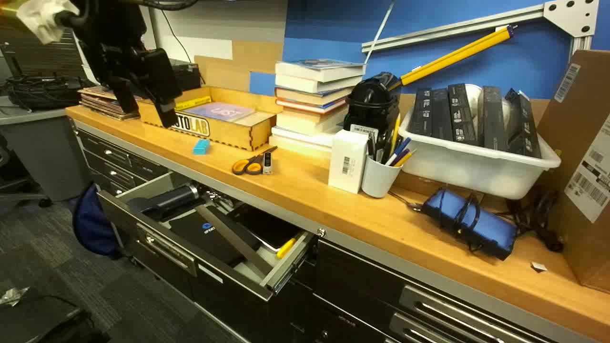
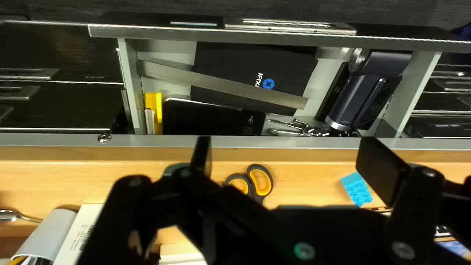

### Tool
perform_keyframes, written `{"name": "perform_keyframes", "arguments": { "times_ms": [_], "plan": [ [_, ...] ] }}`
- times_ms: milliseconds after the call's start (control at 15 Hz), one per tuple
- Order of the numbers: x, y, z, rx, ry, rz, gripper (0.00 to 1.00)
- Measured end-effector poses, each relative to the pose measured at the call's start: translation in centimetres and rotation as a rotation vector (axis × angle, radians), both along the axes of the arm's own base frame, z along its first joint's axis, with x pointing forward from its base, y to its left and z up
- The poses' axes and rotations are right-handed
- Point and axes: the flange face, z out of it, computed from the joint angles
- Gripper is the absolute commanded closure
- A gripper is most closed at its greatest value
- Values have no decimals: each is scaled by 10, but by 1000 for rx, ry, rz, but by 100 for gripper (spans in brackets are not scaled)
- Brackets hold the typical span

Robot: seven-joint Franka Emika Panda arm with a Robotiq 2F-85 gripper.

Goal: Pick up the blue object from the counter and put it in the open drawer and close it

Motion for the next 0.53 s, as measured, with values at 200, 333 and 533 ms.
{"name": "perform_keyframes", "arguments": {
  "times_ms": [200, 333, 533],
  "plan": [
    [0, 0, 8, 0, -19, 0, 0],
    [-1, 0, 9, 0, -21, 0, 0],
    [-1, 0, 9, 0, -21, 0, 0]
  ]
}}
